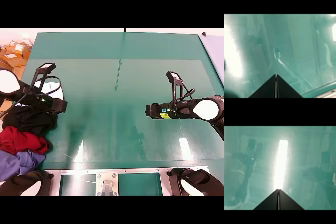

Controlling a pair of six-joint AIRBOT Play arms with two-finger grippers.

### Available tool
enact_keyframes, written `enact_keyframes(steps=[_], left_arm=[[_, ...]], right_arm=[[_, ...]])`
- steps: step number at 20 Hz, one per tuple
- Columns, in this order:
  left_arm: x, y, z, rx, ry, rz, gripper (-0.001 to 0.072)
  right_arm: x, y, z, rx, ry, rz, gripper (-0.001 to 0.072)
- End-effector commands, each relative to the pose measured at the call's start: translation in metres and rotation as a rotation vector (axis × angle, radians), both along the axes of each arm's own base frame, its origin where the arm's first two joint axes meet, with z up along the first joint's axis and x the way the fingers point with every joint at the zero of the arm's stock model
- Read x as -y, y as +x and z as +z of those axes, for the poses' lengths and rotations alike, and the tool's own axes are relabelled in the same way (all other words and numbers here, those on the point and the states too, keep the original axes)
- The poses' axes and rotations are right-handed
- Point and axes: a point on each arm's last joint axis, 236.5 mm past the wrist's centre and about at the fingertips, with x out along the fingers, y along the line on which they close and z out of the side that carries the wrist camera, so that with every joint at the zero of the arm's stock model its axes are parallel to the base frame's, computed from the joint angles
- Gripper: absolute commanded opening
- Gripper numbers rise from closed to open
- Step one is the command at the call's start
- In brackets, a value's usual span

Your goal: Fold the shirts.

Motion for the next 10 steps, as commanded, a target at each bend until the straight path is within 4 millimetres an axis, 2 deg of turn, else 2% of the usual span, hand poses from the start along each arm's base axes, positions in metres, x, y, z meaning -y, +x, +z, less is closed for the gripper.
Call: enact_keyframes(steps=[1, 3, 6, 7, 8, 9, 10], left_arm=[[0.0, 0.0, 0.0, 0.0, 0.0, 0.0, 0.0024], [0.0, 0.002, 0.001, 0.01, -0.002, 0.002, 0.0024], [0.001, 0.022, 0.006, 0.092, -0.011, 0.025, 0.0024], [-0.009, 0.036, 0.007, 0.147, 0.03, 0.043, 0.0027], [-0.025, 0.048, 0.006, 0.197, 0.102, 0.049, 0.0252], [-0.048, 0.066, 0.007, 0.264, 0.201, 0.072, 0.0706], [-0.072, 0.082, 0.01, 0.324, 0.285, 0.112, 0.072]], right_arm=[[0.0, 0.0, 0.0, 0.0, 0.0, 0.001, 0.002], [-0.001, 0.004, 0.002, 0.016, 0.004, -0.003, 0.002], [-0.002, 0.007, 0.003, 0.031, 0.01, -0.008, 0.002], [-0.002, 0.011, 0.005, 0.044, 0.015, -0.013, 0.0021], [-0.003, 0.016, 0.008, 0.07, 0.023, -0.02, 0.0021], [-0.004, 0.027, 0.014, 0.116, 0.037, -0.033, 0.0021], [-0.005, 0.036, 0.019, 0.157, 0.047, -0.045, 0.0022]])
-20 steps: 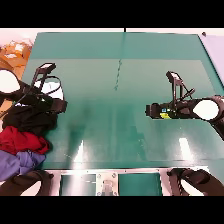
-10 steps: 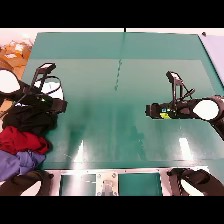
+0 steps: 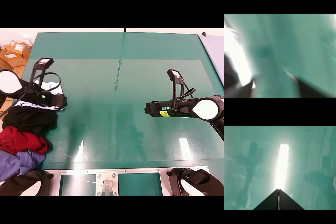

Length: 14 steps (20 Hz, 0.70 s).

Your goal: Fold the shirts.

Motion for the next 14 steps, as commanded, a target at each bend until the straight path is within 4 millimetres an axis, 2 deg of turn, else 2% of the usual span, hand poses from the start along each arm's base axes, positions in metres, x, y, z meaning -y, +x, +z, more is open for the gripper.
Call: enact_keyframes(steps=[1, 3, 7, 9, 11, 13, 14], left_arm=[[-0.065, 0.053, 0.009, 0.194, 0.245, 0.078, 0.072], [-0.096, 0.074, -0.005, 0.19, 0.283, 0.134, 0.072], [-0.153, 0.128, -0.042, 0.126, 0.262, 0.273, 0.072], [-0.175, 0.152, -0.067, 0.091, 0.271, 0.297, 0.072], [-0.194, 0.15, -0.11, -0.01, 0.276, 0.325, 0.072], [-0.203, 0.131, -0.155, -0.154, 0.277, 0.337, 0.072], [-0.205, 0.124, -0.172, -0.202, 0.28, 0.335, 0.072]], right_arm=[[-0.003, 0.025, 0.015, 0.112, 0.032, -0.032, 0.0025], [-0.002, 0.026, 0.011, 0.105, 0.026, -0.032, 0.0138], [0.01, 0.035, -0.007, 0.084, -0.035, -0.043, 0.0161], [0.017, 0.04, -0.018, 0.054, -0.045, -0.067, 0.0299], [0.024, 0.043, -0.027, 0.028, -0.053, -0.085, 0.0301], [0.027, 0.044, -0.03, 0.022, -0.055, -0.095, 0.0299], [0.027, 0.044, -0.03, 0.022, -0.055, -0.095, 0.029]])
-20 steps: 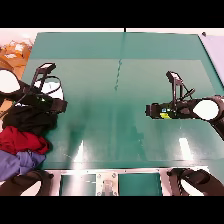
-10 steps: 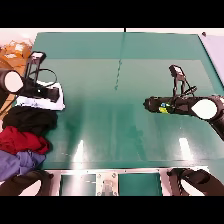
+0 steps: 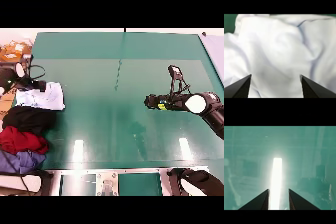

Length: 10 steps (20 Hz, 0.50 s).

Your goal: Fold the shirts.

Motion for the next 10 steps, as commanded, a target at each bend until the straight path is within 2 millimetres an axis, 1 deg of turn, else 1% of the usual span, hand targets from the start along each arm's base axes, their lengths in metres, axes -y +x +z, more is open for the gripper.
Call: enact_keyframes(steps=[1, 2, 3, 4, 5, 6, 7, 8, 9, 10], left_arm=[[-0.017, -0.013, -0.058, -0.142, -0.02, 0.038, 0.072], [-0.015, -0.011, -0.064, -0.138, -0.03, 0.039, 0.072], [-0.013, -0.008, -0.065, -0.127, -0.04, 0.041, 0.0599], [-0.013, -0.007, -0.062, -0.129, -0.041, 0.043, 0.0239], [-0.013, -0.009, -0.055, -0.148, -0.042, 0.047, 0.0032], [-0.013, -0.007, -0.044, -0.157, -0.045, 0.055, 0.0023], [-0.011, -0.003, -0.026, -0.159, -0.057, 0.062, 0.0023], [-0.007, 0.005, -0.003, -0.145, -0.068, 0.05, 0.0022], [0.002, 0.016, 0.024, -0.11, -0.075, 0.017, 0.0022], [0.017, 0.028, 0.059, -0.051, -0.077, -0.02, 0.0022]], right_arm=[[0.005, 0.003, -0.006, -0.012, -0.006, -0.013, 0.029], [0.004, 0.003, -0.006, -0.012, -0.006, -0.012, 0.0281], [0.004, 0.002, -0.006, -0.013, -0.006, -0.012, 0.0245], [0.004, 0.002, -0.006, -0.014, -0.006, -0.012, 0.022], [0.004, 0.002, -0.006, -0.014, -0.004, -0.012, 0.0213], [0.004, 0.0, -0.006, -0.022, -0.005, -0.011, 0.0211], [0.004, -0.002, -0.008, -0.035, -0.009, -0.008, 0.0171], [0.005, -0.006, -0.01, -0.054, -0.013, -0.005, 0.0111], [0.007, -0.01, -0.012, -0.074, -0.018, -0.005, 0.0111], [0.011, -0.014, -0.012, -0.097, -0.023, -0.007, 0.007]])
